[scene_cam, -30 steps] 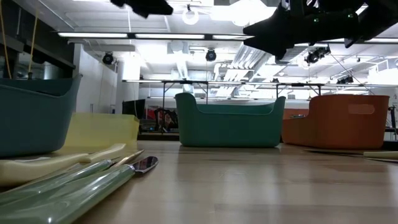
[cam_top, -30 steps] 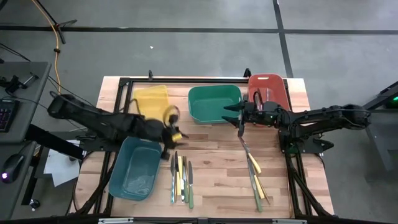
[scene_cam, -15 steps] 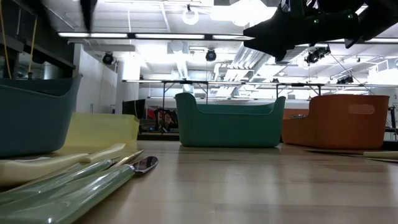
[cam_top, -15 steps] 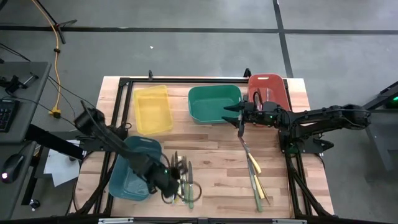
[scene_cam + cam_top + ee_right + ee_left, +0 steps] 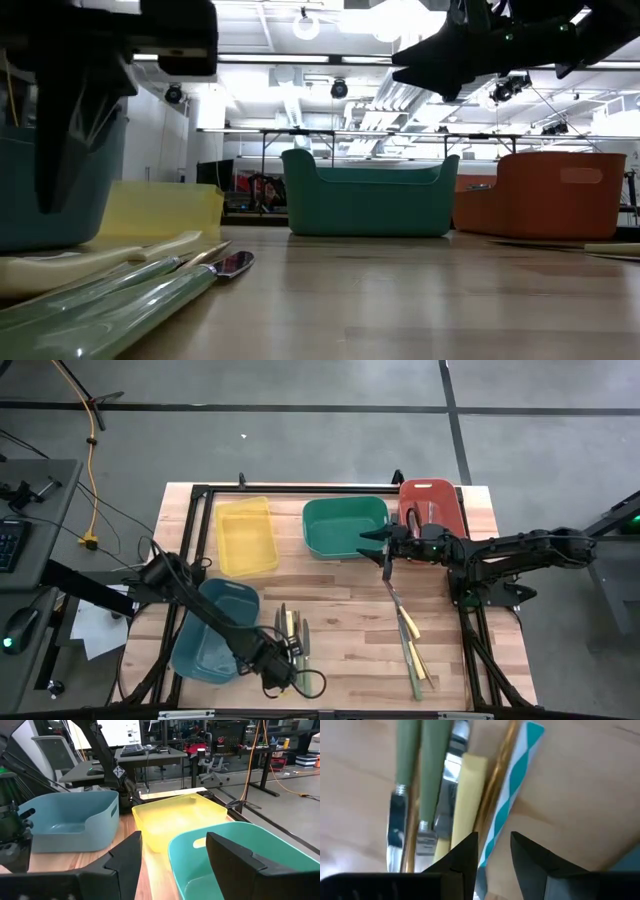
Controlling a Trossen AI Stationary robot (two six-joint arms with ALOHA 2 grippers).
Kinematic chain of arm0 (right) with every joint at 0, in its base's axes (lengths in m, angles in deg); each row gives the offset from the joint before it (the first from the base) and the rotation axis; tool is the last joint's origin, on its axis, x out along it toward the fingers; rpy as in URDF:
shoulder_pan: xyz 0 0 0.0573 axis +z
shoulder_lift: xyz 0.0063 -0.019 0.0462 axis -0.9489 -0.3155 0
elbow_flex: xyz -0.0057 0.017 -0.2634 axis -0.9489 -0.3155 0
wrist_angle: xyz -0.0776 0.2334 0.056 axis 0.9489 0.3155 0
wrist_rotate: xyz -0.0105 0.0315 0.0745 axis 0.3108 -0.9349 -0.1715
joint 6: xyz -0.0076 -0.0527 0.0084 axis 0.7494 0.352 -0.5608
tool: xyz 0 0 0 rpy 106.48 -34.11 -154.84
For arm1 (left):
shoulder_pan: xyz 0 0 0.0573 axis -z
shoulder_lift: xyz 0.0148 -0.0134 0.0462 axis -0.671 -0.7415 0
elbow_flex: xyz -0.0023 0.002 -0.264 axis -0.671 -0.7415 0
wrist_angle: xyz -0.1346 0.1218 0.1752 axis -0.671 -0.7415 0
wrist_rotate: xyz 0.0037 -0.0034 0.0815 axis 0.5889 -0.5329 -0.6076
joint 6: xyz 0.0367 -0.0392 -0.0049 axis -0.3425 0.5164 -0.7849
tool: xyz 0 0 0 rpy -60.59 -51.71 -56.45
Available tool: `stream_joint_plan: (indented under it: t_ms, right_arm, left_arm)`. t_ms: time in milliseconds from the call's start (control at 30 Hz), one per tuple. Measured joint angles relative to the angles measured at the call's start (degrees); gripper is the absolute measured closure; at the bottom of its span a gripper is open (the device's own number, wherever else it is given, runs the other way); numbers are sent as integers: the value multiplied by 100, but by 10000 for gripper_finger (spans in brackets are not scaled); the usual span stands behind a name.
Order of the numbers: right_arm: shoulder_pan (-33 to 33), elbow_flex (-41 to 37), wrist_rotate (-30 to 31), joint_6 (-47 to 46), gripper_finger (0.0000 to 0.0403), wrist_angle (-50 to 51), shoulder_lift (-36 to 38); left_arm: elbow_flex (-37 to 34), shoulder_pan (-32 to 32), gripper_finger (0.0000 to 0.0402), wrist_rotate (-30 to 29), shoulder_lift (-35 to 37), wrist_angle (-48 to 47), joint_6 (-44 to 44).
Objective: Sort silverware by color (type)
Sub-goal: Put the blue patterned knife into the orange bin
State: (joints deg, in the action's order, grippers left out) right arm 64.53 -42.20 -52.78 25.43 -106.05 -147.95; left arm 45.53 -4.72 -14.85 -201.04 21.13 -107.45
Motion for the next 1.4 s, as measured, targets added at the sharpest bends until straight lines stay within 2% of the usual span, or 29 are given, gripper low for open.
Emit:
stream_joint_plan:
  t_ms: [433, 733, 967, 1233, 1400]
  right_arm:
    - [-1, 0, 4, 0, 199, 40, 0]
    - [-1, 0, 17, 0, 199, 49, 0]
    - [-1, 0, 17, 2, 199, 64, 0]
    - [1, 0, 13, -4, 199, 94, 0]
    - [1, 0, 9, -2, 199, 118, 0]
  left_arm:
    - [5, -190, 296, 129, -353, 81, -1047]
    - [4, -281, 296, 146, -380, 28, -1013]
    - [116, -273, 296, -250, -326, -147, -1039]
    - [76, -273, 296, 304, -310, -216, -656]
    - [-7, -281, 296, 362, -310, -240, -847]
